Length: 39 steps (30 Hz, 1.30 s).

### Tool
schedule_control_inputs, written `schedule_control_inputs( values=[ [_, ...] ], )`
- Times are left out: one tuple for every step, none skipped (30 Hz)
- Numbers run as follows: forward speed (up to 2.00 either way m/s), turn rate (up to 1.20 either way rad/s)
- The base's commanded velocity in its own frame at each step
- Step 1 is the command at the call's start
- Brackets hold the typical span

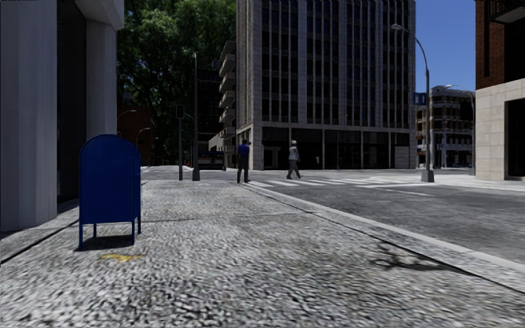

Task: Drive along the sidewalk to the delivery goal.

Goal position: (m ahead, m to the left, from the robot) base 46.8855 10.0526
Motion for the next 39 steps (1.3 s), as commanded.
schedule_control_inputs(
  values=[
    [2.0,0.39],
    [2.0,0.39],
    [2.0,0.42],
    [2.0,0.45],
    [2.0,0.45],
    [2.0,0.45],
    [2.0,0.45],
    [2.0,0.45],
    [2.0,0.45],
    [2.0,0.45],
    [2.0,0.45],
    [2.0,0.39],
    [2.0,0.19],
    [2.0,0.19],
    [2.0,0.02],
    [2.0,0.0],
    [2.0,0.0],
    [2.0,0.0],
    [2.0,0.0],
    [2.0,0.0],
    [2.0,0.0],
    [2.0,0.0],
    [2.0,0.0],
    [2.0,0.0],
    [2.0,0.0],
    [2.0,0.0],
    [2.0,0.0],
    [2.0,0.0],
    [2.0,0.0],
    [2.0,0.0],
    [2.0,0.0],
    [2.0,0.0],
    [2.0,0.0],
    [2.0,0.0],
    [2.0,0.0],
    [2.0,0.0],
    [2.0,0.0],
    [2.0,0.0],
    [2.0,0.0]
  ],
)
